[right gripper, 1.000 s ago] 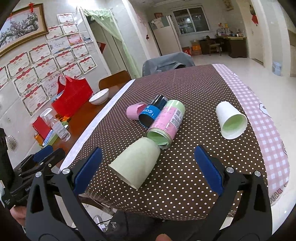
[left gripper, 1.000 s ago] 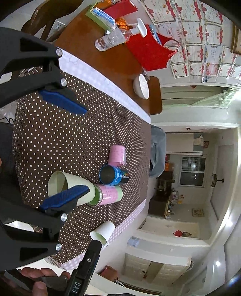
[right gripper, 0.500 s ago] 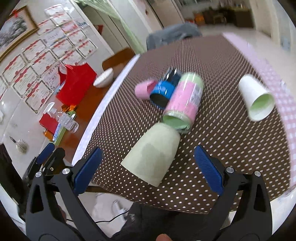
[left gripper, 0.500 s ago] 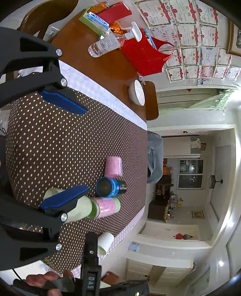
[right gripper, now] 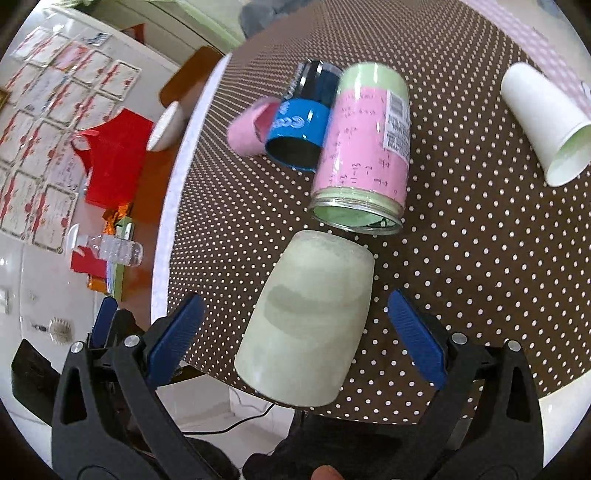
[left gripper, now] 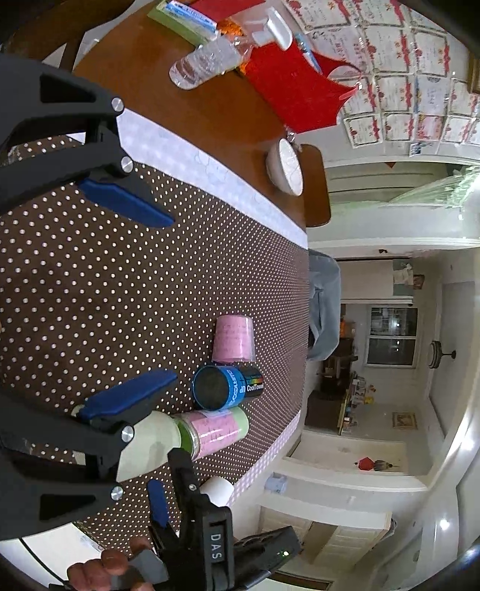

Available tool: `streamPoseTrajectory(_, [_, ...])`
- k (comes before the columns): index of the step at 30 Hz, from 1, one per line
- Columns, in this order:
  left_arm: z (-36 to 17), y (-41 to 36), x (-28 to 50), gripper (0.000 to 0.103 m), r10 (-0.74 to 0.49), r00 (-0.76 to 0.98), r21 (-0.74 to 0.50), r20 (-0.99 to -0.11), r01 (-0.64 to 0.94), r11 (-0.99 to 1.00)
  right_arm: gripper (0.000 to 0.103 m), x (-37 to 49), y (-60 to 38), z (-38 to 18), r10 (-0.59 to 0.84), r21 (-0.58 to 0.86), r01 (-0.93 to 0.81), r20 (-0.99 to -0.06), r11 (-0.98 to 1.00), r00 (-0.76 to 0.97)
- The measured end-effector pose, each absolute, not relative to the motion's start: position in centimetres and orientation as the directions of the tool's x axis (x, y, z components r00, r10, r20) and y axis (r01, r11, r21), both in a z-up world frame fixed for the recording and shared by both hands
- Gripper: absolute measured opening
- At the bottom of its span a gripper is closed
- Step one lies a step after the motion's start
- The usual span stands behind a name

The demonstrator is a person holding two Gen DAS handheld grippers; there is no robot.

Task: Flip cup upside down
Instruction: 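Lower the pale green cup toward the table with the right tool, then turn the pale green cup rim-down with the right tool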

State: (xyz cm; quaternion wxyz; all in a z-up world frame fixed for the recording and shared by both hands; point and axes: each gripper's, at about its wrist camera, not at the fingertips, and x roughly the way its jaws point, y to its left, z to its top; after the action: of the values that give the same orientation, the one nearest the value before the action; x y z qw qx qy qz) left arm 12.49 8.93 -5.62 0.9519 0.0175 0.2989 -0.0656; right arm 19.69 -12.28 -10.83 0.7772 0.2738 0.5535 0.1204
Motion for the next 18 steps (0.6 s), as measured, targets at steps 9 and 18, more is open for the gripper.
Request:
streamPoseTrajectory(9, [-7.6, 10.2, 15.4, 0.078, -0.146, 0.77, -0.048, -0.622, 0.149, 0.988, 0.097, 22.2, -11.2, -13.0, 0.488, 0.534, 0.218, -0.841, 0.817, 0.234])
streamPoseTrajectory(18, [-8.9, 10.7, 16.7, 0.078, -0.171, 0.741, -0.081, -0.65, 0.156, 0.984, 0.082, 24.0, -10.9, -14.4, 0.463, 0.489, 0.284, -0.872, 0.825, 0.158])
